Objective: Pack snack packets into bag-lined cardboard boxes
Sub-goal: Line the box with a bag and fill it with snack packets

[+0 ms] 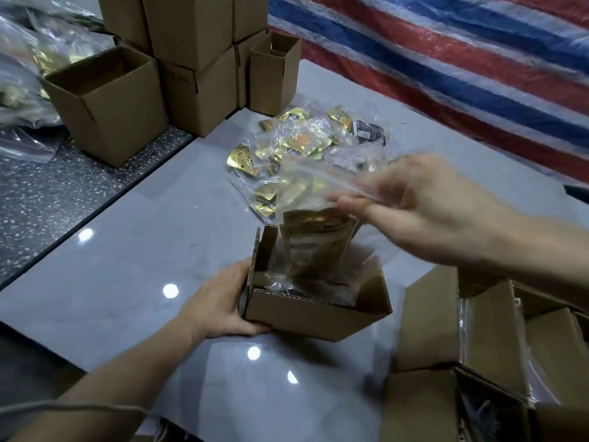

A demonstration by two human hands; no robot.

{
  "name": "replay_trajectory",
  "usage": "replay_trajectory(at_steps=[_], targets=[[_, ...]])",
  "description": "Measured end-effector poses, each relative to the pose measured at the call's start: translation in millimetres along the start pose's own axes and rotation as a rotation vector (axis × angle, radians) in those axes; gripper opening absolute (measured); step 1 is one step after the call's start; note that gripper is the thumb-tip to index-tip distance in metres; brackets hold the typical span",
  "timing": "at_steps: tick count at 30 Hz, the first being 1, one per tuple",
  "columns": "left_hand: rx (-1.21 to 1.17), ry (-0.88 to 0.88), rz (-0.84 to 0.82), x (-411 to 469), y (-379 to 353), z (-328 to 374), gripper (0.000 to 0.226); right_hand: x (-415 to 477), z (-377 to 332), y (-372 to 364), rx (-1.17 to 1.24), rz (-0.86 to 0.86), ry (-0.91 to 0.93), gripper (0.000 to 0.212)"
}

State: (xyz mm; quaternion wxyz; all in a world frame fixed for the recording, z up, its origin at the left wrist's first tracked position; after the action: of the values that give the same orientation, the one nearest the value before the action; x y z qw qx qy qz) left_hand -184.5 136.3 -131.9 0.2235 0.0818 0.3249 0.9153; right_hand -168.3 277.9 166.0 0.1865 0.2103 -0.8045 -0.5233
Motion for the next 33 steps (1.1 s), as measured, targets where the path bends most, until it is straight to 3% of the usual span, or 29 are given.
replay_trajectory(at_steps=[3, 7, 14, 18, 24, 27, 31, 33], targets=[[0.025, 0.024, 0.017, -1, 1, -4, 0.084, -12, 10, -37, -0.004, -0.064, 0.003, 0.026], [0.030, -0.019, -0.023, 2, -2, 1, 0.089, -27, 15, -89, 0.058, -0.219, 0.006, 0.029], [0.043, 0.005, 0.007, 2, -2, -4, 0.105, -13, 57, -100, 0.178, -0.086, -0.197, 0.020], [0.082, 0.019, 0.012, 2, -2, -8, 0.103, -18, 65, -116, 0.268, -0.051, -0.264, 0.021], [0.128, 0.030, -0.010, 6, -6, -7, 0.095, -25, 60, -133, 0.420, -0.183, -0.289, 0.013], [0.124, 0.045, -0.013, 5, -6, -7, 0.094, -22, 69, -131, 0.579, -0.173, -0.408, 0.018], [0.112, 0.049, 0.007, 2, -2, -7, 0.095, -29, 80, -146, 0.797, -0.204, -0.708, 0.026], [0.100, 0.036, 0.006, 1, -1, -5, 0.099, -30, 90, -144, 0.690, -0.133, -0.758, 0.027]])
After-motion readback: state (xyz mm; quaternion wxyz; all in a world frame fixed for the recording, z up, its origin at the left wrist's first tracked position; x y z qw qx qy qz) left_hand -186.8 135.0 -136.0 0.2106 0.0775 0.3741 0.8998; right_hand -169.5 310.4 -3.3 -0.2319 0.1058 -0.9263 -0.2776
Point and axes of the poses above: each hand's wrist, its own x-axis towards the middle knuckle, its own y-axis out of the back of the hand, z = x × y, the point moved 10 cm from there along x, towards the middle knuckle, and after that the axes turned 11 degrees about y, right-handed, at the moved point
